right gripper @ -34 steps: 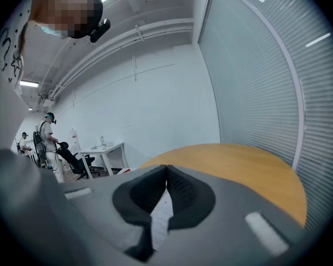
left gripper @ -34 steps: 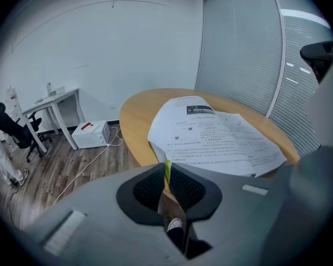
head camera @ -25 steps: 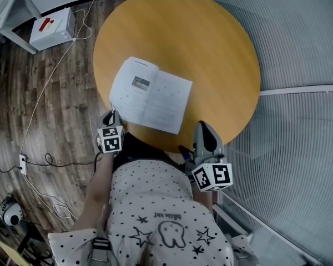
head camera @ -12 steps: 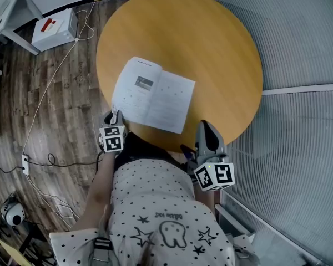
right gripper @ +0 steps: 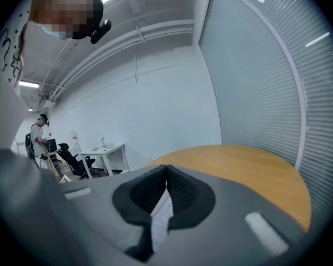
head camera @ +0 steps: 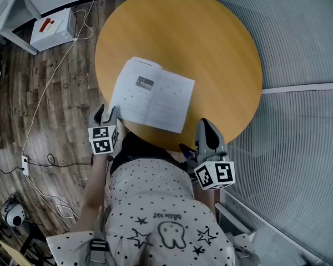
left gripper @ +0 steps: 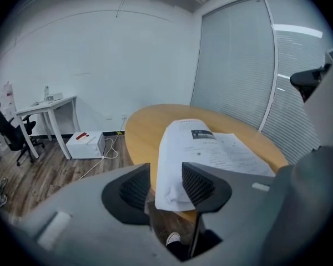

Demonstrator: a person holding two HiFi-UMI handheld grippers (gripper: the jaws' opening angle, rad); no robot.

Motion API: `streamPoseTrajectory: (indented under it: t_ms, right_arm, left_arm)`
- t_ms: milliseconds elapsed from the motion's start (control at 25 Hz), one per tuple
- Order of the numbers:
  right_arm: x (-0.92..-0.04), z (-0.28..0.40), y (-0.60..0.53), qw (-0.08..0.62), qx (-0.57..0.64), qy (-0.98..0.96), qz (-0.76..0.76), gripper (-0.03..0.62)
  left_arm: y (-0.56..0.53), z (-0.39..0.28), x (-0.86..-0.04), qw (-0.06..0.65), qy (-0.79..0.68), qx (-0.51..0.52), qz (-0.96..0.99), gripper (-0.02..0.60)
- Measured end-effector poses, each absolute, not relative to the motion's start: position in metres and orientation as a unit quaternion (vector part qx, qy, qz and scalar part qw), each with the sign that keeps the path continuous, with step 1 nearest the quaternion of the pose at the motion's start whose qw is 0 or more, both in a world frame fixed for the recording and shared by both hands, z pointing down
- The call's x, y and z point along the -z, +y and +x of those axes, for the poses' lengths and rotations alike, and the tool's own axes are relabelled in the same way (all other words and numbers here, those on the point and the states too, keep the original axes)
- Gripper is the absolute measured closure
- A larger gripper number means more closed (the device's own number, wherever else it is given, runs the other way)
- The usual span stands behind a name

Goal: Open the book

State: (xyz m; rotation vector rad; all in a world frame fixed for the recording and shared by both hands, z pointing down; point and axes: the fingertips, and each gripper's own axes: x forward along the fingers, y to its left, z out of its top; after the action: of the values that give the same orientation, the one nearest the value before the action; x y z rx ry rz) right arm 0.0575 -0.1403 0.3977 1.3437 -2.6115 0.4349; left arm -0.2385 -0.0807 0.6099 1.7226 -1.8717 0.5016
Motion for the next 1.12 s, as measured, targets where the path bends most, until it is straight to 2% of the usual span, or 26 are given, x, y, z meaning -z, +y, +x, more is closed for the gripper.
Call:
streamPoseTrajectory:
  t_ms: [80,200,440,880,1120]
  right_arm:
    - [-0.394,0.058,-0.141,0.084,-0.145,-0.875,0.454,0.591]
    - [-0.387,0.061,-0.142,0.083,-0.14,-0.874,0.459,0.591]
    - [-0.376,0.075,-0.142,0.087,-0.12,-0.868,0.473,0.591]
    - [-0.375,0.095,-0.144,0.083,-0.11,-0.849,0.511,0.591]
    - [-0.372,0.07,-0.149,0.077,-0.1,-0.839,0.529,0.591]
  left_arm:
    - [-0.089,-0.238,-0.595,0.264,-0.696,-0.168,0.646,0.441]
    - [-0.101,-0.237,-0.575,0.25,-0.699,-0.152,0.653,0.502]
    - [-0.126,-0.228,-0.539,0.215,-0.693,-0.131,0.676,0.566]
    - [-0.168,-0.212,-0.473,0.138,-0.671,-0.102,0.721,0.571]
    - [-0.184,-0.227,-0.425,0.099,-0.652,-0.069,0.748,0.572]
